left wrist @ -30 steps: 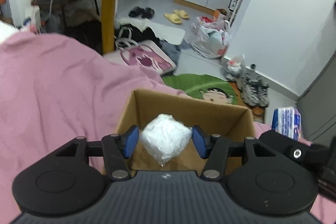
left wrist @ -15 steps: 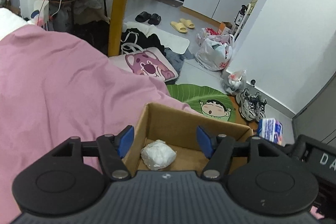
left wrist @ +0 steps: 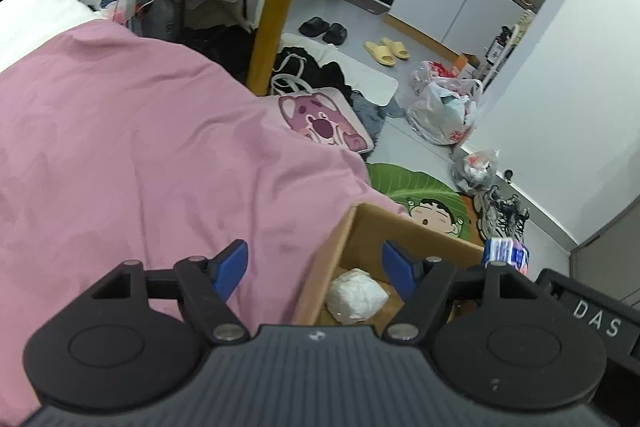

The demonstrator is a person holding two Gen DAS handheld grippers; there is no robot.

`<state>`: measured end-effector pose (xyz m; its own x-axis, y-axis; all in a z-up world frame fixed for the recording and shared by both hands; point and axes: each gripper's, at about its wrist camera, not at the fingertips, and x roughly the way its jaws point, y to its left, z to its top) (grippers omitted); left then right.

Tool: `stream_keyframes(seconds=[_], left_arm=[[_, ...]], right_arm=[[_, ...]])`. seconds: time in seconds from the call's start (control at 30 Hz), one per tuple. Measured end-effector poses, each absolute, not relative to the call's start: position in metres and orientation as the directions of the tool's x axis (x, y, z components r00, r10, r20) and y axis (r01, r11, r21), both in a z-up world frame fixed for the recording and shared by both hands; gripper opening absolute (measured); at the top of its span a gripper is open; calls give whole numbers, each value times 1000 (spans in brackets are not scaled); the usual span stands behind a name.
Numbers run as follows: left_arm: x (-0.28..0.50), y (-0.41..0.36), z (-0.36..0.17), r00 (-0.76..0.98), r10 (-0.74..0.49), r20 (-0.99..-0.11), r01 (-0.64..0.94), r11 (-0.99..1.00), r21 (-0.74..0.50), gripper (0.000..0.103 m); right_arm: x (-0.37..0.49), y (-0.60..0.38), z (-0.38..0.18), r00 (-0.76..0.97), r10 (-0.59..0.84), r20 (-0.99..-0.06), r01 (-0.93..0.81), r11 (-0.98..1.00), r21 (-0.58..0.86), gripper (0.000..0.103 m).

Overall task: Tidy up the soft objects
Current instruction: 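Open the left tool to drop the ball while the right tool drops the pack in the box, then withdraw both tools from the box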

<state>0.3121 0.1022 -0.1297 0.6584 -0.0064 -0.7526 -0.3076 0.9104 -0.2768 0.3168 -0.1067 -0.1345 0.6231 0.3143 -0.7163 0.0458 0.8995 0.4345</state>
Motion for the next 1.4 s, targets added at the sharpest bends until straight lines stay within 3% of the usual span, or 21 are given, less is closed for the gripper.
stream_keyframes(seconds=[0.3,0.43,0.57,0.83,1.07,1.2,1.4], left_arm=[[314,120,-138,637,-14,-771,-364,876,-317,79],[317,124,-146,610,-12,-793,-391,865,-314,88],[318,128,-149,600,-9,-800,-410,855,-317,88],[321,125,-150,593,-9,-805,-390,872,-297,90],[319,122,-138,585,-8,-811,-381,880,-284,90],[312,117,-127,602,-13,-798,-339,901,-270,96],[291,101,-110,627,-25,-779,-269,931,-247,100]], right_arm=[[326,-89,-146,597,273,-754,29,932,361,62],[329,-85,-146,596,247,-764,28,944,327,63],[329,-85,-146,599,247,-762,25,945,326,75],[321,-91,-140,596,275,-754,19,934,356,77],[301,-103,-122,603,315,-732,-13,922,387,88],[287,-114,-111,622,339,-706,-47,916,399,96],[266,-129,-102,640,347,-685,-76,917,392,99]])
